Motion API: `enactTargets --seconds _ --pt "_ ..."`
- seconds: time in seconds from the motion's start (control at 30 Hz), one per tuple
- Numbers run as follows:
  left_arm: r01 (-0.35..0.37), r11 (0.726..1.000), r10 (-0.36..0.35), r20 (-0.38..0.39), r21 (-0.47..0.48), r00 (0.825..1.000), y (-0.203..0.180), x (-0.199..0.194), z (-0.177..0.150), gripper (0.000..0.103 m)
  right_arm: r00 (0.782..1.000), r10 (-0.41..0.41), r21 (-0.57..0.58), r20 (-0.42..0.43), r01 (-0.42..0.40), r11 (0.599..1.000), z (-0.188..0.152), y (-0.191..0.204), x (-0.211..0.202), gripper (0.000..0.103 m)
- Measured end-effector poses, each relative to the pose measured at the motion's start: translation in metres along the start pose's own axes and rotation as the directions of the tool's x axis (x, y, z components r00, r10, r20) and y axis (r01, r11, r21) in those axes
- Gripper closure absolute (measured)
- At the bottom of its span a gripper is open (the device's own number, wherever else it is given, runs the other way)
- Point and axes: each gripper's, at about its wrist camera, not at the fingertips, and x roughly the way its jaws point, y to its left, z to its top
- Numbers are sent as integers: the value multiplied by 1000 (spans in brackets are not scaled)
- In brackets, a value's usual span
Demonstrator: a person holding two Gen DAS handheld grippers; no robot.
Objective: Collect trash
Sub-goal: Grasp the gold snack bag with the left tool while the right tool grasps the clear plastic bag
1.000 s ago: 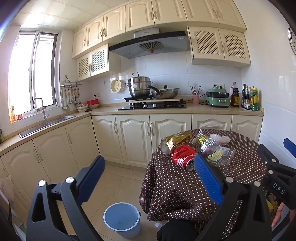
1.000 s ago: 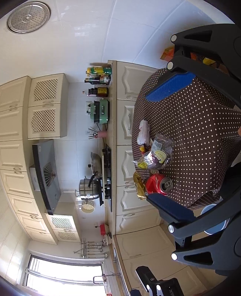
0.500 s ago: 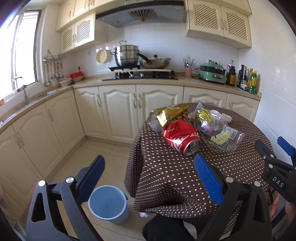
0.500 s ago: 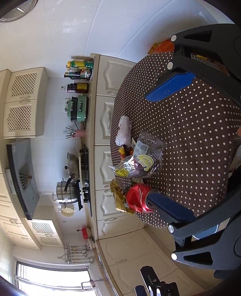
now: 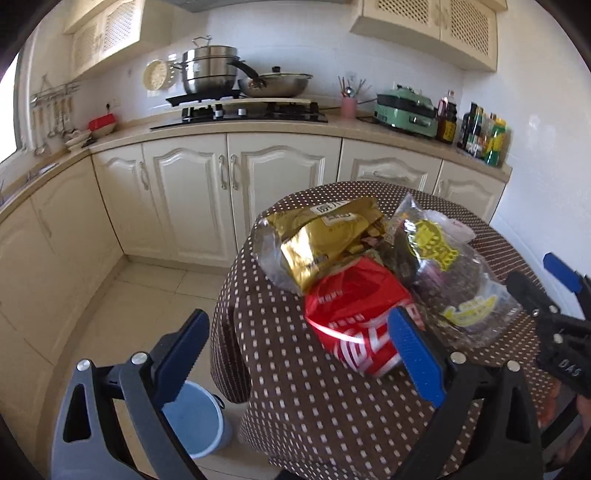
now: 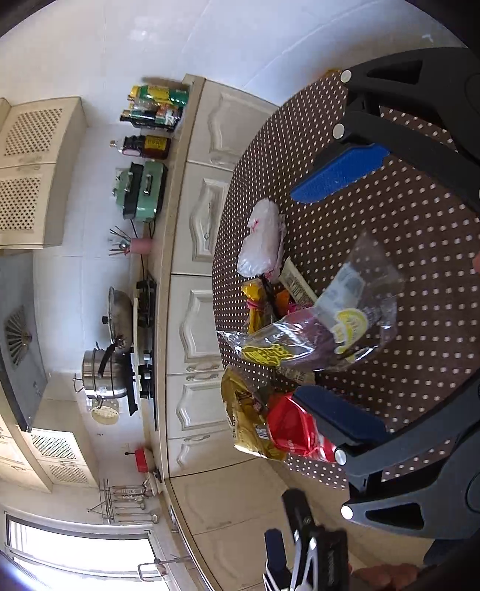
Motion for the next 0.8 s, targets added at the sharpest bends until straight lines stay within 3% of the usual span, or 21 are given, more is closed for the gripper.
enactTargets --seconds 0.4,0.57,0.7,0.73,0.77,0.8 --pt "22 1000 -22 -45 -7 999 10 79 40 10 993 69 16 -97 -68 998 10 1 58 6" --pt "101 994 -105 -98 -45 990 13 102 49 51 986 95 1 -135 -96 995 14 7 72 6" --pt "114 992 -119 -111 -51 987 13 112 51 75 978 105 -10 -179 -108 994 13 11 82 8" --pt "114 992 -118 -111 -48 987 13 112 51 84 976 107 -13 -190 -111 994 12 11 84 12" --pt "116 992 -121 -108 -45 987 11 111 51 93 973 112 -13 -201 -117 993 11 12 86 23" --pt "125 991 -129 -98 -45 987 11 108 51 94 969 120 -10 -215 -126 992 10 11 89 38"
